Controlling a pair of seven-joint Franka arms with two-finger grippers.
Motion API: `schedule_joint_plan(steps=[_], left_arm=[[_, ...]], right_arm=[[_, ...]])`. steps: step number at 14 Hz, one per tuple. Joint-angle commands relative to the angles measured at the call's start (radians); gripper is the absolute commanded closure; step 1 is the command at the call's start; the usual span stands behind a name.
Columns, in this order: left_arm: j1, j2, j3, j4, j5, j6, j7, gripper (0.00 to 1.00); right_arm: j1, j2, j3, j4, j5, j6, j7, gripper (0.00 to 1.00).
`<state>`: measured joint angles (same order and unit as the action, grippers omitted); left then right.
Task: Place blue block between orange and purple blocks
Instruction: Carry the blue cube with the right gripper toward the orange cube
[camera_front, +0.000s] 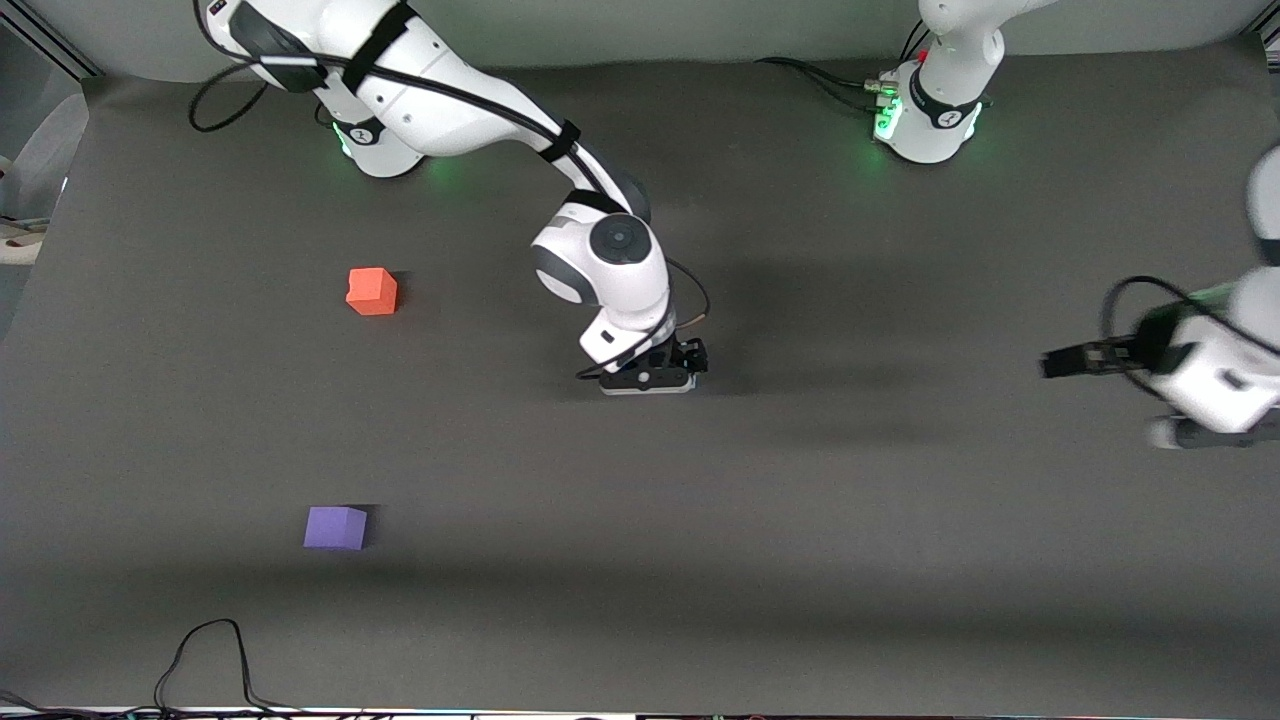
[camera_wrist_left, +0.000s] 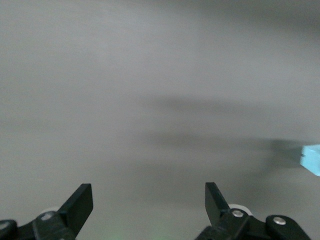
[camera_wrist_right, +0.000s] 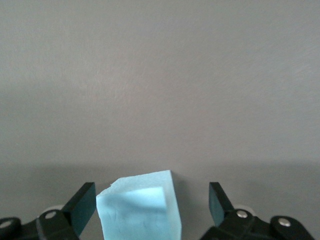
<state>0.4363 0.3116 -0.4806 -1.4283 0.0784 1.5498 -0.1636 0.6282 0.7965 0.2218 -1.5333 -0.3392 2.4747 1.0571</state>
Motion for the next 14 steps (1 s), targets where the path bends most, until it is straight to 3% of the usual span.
schedule_joint_plan(steps=[1,4,5,6,9,14], left_arm=[[0.060,-0.019,-0.009,-0.007,0.029,0.007,0.091,0.00],[0.078,-0.022,-0.007,-0.012,0.032,0.038,0.121,0.00],[0.081,-0.025,-0.009,-0.012,0.041,0.047,0.121,0.00],[0.079,-0.037,-0.010,-0.012,0.049,0.050,0.121,0.00],[0.073,-0.089,-0.015,-0.021,0.047,0.041,0.121,0.00],[0.061,-0.180,-0.026,-0.080,0.034,0.026,0.118,0.00]], right_arm=[[0.027,0.046,0.019,0.062,-0.053,-0.010,0.084,0.00],[0.034,0.047,0.053,0.059,-0.073,-0.010,0.098,0.02],[0.036,0.050,0.053,0.052,-0.098,-0.010,0.101,0.21],[0.034,0.052,0.053,0.032,-0.106,-0.010,0.101,0.55],[0.016,0.052,0.050,0.002,-0.124,-0.019,0.095,0.89],[-0.076,-0.051,0.054,-0.002,-0.109,-0.190,0.092,0.92]])
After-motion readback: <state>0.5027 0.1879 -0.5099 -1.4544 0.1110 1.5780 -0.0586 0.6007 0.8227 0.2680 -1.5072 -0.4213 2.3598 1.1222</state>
